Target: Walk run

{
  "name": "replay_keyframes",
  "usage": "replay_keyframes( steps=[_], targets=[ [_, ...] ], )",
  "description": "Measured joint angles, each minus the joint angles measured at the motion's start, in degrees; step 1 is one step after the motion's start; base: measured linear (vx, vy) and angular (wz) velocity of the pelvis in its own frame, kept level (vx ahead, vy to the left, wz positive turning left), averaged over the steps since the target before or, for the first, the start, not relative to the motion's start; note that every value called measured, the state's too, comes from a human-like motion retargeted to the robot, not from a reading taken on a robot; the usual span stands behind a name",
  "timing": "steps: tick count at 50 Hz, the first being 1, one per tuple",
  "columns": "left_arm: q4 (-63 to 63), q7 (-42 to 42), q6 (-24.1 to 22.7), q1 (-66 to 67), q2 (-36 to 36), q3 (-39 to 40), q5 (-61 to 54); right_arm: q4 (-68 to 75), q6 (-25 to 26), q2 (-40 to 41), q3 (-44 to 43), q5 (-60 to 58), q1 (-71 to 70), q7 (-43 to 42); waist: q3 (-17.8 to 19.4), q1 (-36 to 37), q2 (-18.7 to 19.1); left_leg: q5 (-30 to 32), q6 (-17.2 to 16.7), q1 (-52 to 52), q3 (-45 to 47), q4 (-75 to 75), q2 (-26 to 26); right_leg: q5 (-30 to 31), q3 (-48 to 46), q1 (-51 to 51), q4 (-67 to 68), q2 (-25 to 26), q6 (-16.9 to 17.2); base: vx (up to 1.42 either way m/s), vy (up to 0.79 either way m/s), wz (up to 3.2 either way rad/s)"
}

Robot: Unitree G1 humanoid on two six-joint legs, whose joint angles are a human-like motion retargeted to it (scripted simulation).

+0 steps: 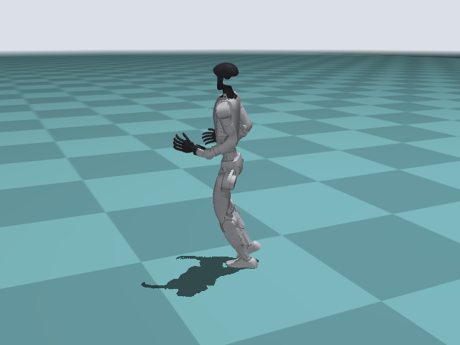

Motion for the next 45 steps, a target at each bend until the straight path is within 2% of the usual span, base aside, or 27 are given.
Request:
replay_keyframes(
  steps=[3,5,7,8,9,10,12,13,15,17,20,23,25,27,28,29,30,32,33,35,37,38,40,42,45],
  targets=[
    [0.27,-1.74,0.15,1.17,1.41,-2.04,-2.20,-0.79,-1.64,0.02,-2.57,0.70,2.60,-2.73,0.09,-7.90,1.23,12.29,-2.96,6.89,-4.52,-6.14,-1.35,-4.13,1.97,-4.34,-15.43,-2.20,6.27,1.29,-0.03,2.87],
    [0.44,-2.53,0.33,1.94,2.68,-2.41,-2.33,-1.58,-2.19,-0.11,-3.58,0.57,2.55,-4.33,0.52,-11.80,0.96,21.56,-6.46,10.54,-6.00,-7.34,-1.58,-8.24,9.88,-5.16,-26.76,-0.66,7.83,1.32,-0.24,2.19],
    [0.25,-3.21,0.54,2.43,4.02,-2.22,-2.01,-2.71,-1.85,-0.40,-3.82,-0.30,0.41,-5.85,0.83,-12.51,0.66,30.73,-11.34,13.47,-5.11,-6.73,-0.44,-10.45,15.27,-4.01,-34.87,-1.14,12.42,1.34,-0.33,0.98],
    [-0.13,-3.52,0.64,2.76,4.61,-1.98,-1.95,-3.62,-1.56,-0.70,-3.60,-0.74,-0.90,-6.46,1.14,-11.59,-0.19,35.04,-14.46,14.70,-5.24,-5.00,-1.13,-7.72,14.87,-3.25,-36.24,-2.35,13.93,1.20,-0.33,0.31],
    [-0.75,-3.99,0.77,3.13,5.28,-1.67,-2.25,-4.83,-1.13,-1.00,-3.15,-1.08,-2.36,-7.03,1.35,-11.12,-0.69,39.20,-17.94,14.49,-6.30,-1.21,-2.00,-9.31,13.00,-3.15,-34.72,-2.50,11.91,1.12,-0.32,0.21],
    [-1.51,-4.55,0.90,3.52,5.98,-1.33,-2.73,-6.19,-0.61,-1.29,-2.60,-1.36,-3.88,-7.60,1.52,-10.87,-1.01,43.28,-21.60,13.56,-7.83,3.62,-2.95,-13.06,10.40,-3.37,-31.76,-2.11,8.13,1.42,-0.42,0.36],
    [-2.43,-6.88,0.44,6.08,6.22,-0.04,-3.55,-8.67,-0.40,-2.53,-0.26,-0.50,-5.44,-8.11,1.79,-10.02,-1.32,47.59,-24.97,8.49,-6.10,18.95,-3.76,-15.21,16.11,-0.94,-23.37,0.51,7.06,1.62,-0.41,0.58],
    [-1.93,-8.54,0.10,6.73,5.89,-0.35,-3.95,-9.32,-0.54,-2.95,-0.67,0.60,-6.76,-8.31,1.38,-8.70,-0.61,47.01,-25.47,4.38,-5.73,27.00,-2.76,-17.40,14.98,-0.33,-21.05,1.49,6.42,1.34,-0.19,1.07],
    [-0.56,-10.00,-0.54,7.29,4.19,-0.85,-3.77,-9.47,-0.53,-3.75,-1.74,3.43,-10.56,-7.49,0.31,-7.87,-1.27,36.19,-21.69,-3.90,-2.46,38.03,0.13,-19.73,11.99,2.37,-20.92,-0.77,6.73,1.14,-0.10,1.23],
    [-0.19,-9.60,-1.17,8.83,2.78,-0.88,-2.82,-9.61,-0.14,-3.92,-0.01,5.54,-13.32,-7.32,0.05,-5.11,-3.09,27.20,-15.69,-9.45,2.69,38.25,-0.04,-19.50,11.79,6.59,-23.38,-0.86,5.24,1.24,-0.08,0.35],
    [0.74,-8.85,-2.14,10.61,2.26,-1.18,0.18,-10.46,0.03,-3.62,2.05,9.46,-16.20,-7.77,1.73,-1.04,-5.74,17.33,-10.71,-17.83,5.96,30.28,-2.97,-12.03,10.65,13.04,-29.16,-0.48,5.59,1.21,-0.12,0.34],
    [2.69,-8.62,-2.00,10.39,2.47,-1.58,0.55,-11.58,0.21,-3.03,4.17,10.55,-16.13,-7.38,2.76,5.49,-8.82,12.49,-6.49,-21.53,13.12,10.59,-3.13,1.46,6.98,20.17,-34.32,-0.64,10.33,1.22,-0.21,0.02],
    [4.05,-9.08,-1.62,9.23,2.63,-1.56,-0.02,-11.92,1.04,-2.23,4.22,9.43,-15.24,-6.33,3.16,7.97,-9.25,8.77,-5.33,-20.00,14.08,-4.65,-5.08,11.08,4.49,24.46,-36.29,0.78,15.49,1.28,-0.21,0.54],
    [3.63,-8.53,-1.41,7.74,2.62,-0.96,0.05,-11.34,1.92,-1.73,4.26,7.35,-14.86,-5.13,3.80,9.15,-9.95,10.32,-3.54,-17.85,17.85,-11.65,-4.73,18.63,2.05,27.37,-34.74,1.16,22.02,1.33,-0.55,0.57],
    [3.00,-7.85,-1.30,6.70,2.75,-0.62,0.24,-10.80,2.26,-1.50,4.27,6.13,-14.96,-4.65,4.33,9.10,-10.94,13.43,-0.88,-17.04,19.53,-11.10,-2.25,21.97,3.20,27.93,-32.41,2.01,24.56,1.50,-1.09,1.02],
    [1.90,-6.71,-0.97,5.61,2.93,-0.47,0.75,-10.04,2.32,-1.32,4.29,4.79,-15.01,-4.22,4.62,7.54,-11.87,9.00,0.00,-15.79,19.78,-7.97,-2.07,23.24,2.56,26.68,-26.04,2.17,25.83,1.61,-1.36,1.69],
    [0.55,-5.35,-0.52,4.48,3.15,-0.41,1.43,-9.17,2.24,-1.17,4.30,3.39,-15.05,-3.80,4.78,5.23,-12.76,0.81,0.00,-14.34,19.31,-3.57,-3.04,23.48,1.03,24.52,-17.64,1.98,26.45,1.79,-0.76,2.52],
    [-0.73,-3.41,-0.51,3.60,3.75,-1.37,2.10,-5.95,1.18,-0.80,3.75,1.10,-11.45,-2.13,4.45,1.17,-10.30,-3.29,0.00,-15.10,2.79,5.66,-7.23,23.48,3.66,20.75,-3.18,8.48,24.98,1.87,0.06,2.38],
    [-0.54,-3.52,-0.77,0.94,3.90,0.57,1.64,-3.90,1.04,-0.95,3.95,0.97,-10.41,-0.80,3.68,-0.43,-7.66,-4.78,0.00,-16.46,0.02,9.25,-5.03,23.48,5.38,17.55,-1.76,12.04,23.90,1.59,0.21,1.10],
    [0.15,-3.84,-0.75,-4.02,3.70,2.35,1.72,-0.51,0.96,-2.44,7.33,3.09,-7.82,0.76,2.07,-0.74,-2.55,-9.06,0.00,-13.94,1.49,12.11,2.46,17.12,3.15,11.33,2.94,10.92,17.94,1.31,0.16,0.09],
    [-0.20,-0.83,-0.94,-5.78,3.82,-0.39,3.77,1.57,2.16,-5.38,8.11,7.78,-4.06,4.22,0.71,1.32,-1.26,-8.77,0.00,-7.94,3.45,7.52,3.97,9.79,1.58,5.99,2.70,6.70,7.73,1.35,0.11,0.28],
    [-0.33,0.83,-1.00,-6.13,3.90,-1.51,4.72,2.26,3.02,-6.35,7.45,9.21,-2.44,6.37,0.54,0.87,-1.33,-6.61,0.00,-5.17,1.38,3.97,1.92,6.07,1.07,2.94,1.79,3.83,4.46,1.31,0.12,1.32],
    [-0.22,2.29,-0.93,-5.97,3.84,-3.74,4.75,2.51,3.84,-7.80,5.91,9.38,0.49,8.47,0.70,-2.82,-0.36,0.82,0.00,0.38,-1.73,-2.52,-1.10,0.88,0.96,-2.19,-3.01,-1.27,4.24,1.34,0.12,2.21],
    [0.20,1.85,-0.72,-4.77,3.79,-5.26,2.84,1.84,3.45,-8.81,4.70,7.81,1.96,8.02,0.65,-7.16,0.44,9.67,-3.17,5.40,-3.23,-6.46,-1.29,-2.21,2.65,-5.25,-13.25,-2.84,6.84,1.44,-0.06,2.35],
    [0.24,-0.50,-0.15,-2.52,3.72,-5.74,-0.66,-0.26,2.28,-8.69,2.85,4.28,0.76,4.94,1.43,-13.10,1.23,24.77,-9.45,11.83,-4.66,-9.15,0.03,-8.23,12.41,-6.29,-29.80,-0.01,7.84,1.21,-0.20,1.90]
  ],
)
